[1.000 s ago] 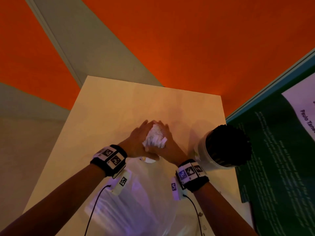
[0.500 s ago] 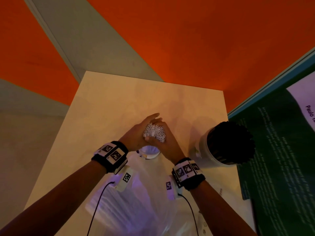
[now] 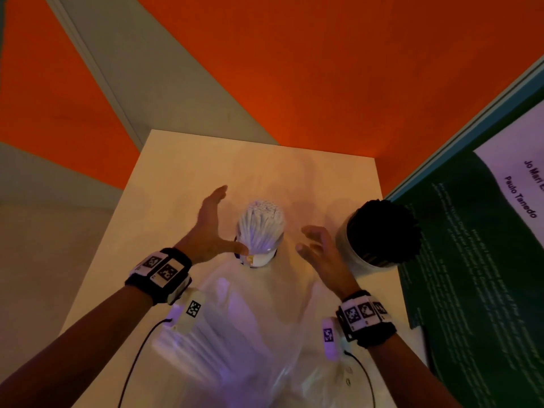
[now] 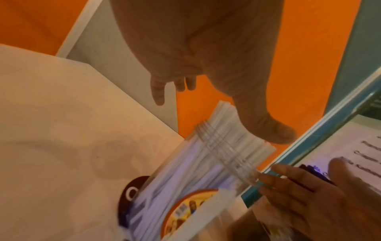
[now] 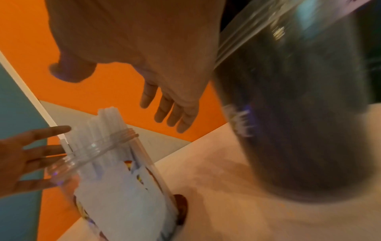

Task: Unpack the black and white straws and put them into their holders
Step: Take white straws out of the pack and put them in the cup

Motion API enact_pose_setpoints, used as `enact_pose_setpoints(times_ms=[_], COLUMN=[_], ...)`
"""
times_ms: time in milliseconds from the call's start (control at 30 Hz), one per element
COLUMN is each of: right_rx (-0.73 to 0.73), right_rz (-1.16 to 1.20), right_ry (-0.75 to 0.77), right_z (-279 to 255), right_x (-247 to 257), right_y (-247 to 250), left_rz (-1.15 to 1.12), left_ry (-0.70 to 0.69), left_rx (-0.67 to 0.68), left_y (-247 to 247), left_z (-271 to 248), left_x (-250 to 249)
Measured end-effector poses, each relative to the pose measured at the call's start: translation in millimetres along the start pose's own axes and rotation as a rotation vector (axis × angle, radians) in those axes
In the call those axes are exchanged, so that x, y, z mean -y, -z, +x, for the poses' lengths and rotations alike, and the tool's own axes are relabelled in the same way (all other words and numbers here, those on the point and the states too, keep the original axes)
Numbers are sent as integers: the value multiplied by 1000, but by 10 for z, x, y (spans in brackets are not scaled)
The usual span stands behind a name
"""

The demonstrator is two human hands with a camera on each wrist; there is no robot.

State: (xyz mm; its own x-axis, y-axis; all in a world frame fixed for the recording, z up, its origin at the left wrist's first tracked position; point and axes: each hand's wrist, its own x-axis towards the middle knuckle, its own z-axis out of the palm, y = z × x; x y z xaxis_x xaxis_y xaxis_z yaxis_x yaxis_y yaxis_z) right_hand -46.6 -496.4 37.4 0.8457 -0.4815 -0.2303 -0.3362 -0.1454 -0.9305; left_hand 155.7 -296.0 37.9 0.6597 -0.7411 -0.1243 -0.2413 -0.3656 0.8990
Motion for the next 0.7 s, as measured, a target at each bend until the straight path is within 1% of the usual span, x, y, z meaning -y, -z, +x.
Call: enact_pose_setpoints(times_ms=[67,100,133,167,200,267,300,367,433,500,533,633,667,700], right_rx=[20,77,172,297,427,639,718,799,790,700,629,368,309,287], right_rz=[-88,-174,-269,-356,-435,-492,-474,-440,-489,-478,-460,-443,-447,-490], right_ry=[8,14,-12,-81,-166,-307,-354,-389,-316,-226,-223,-223,-198,-172], right_z=[-269,-410,-549,-692,-819,-1040,-1130,-1251,-1310,-1345,-1358,-1362,-1344,-1336], right_x=[-90,-140,-178,-205,-244,-351,-403,-467,-500,-537,-555,-579,-599,-616], right_y=[166,237,284,306,297,192,103,-109,-327,-544,-647,-926,-1020,-1110], left_rz=[89,146,212,274,326,442,517,675,844,961,940,713,658,617], left_ry=[-35,-79,-137,-191,-221,-210,-186,-129,-69,-44,-39,-60,-71,-78], left_rx=[-91,-122,-132,-111,-54,140,253,450,591,651,645,568,539,506], left_y=[-34,-82,-146,-226,-316,-523,-639,-859,-1036,-1139,-1161,-1140,-1111,-1074], left_z=[-239,-370,-506,-643,-775,-1008,-1108,-1277,-1415,-1535,-1585,-1710,-1749,-1790], left_x=[-28,-55,-90,-137,-193,-292,-331,-377,-379,-371,-379,-444,-470,-484])
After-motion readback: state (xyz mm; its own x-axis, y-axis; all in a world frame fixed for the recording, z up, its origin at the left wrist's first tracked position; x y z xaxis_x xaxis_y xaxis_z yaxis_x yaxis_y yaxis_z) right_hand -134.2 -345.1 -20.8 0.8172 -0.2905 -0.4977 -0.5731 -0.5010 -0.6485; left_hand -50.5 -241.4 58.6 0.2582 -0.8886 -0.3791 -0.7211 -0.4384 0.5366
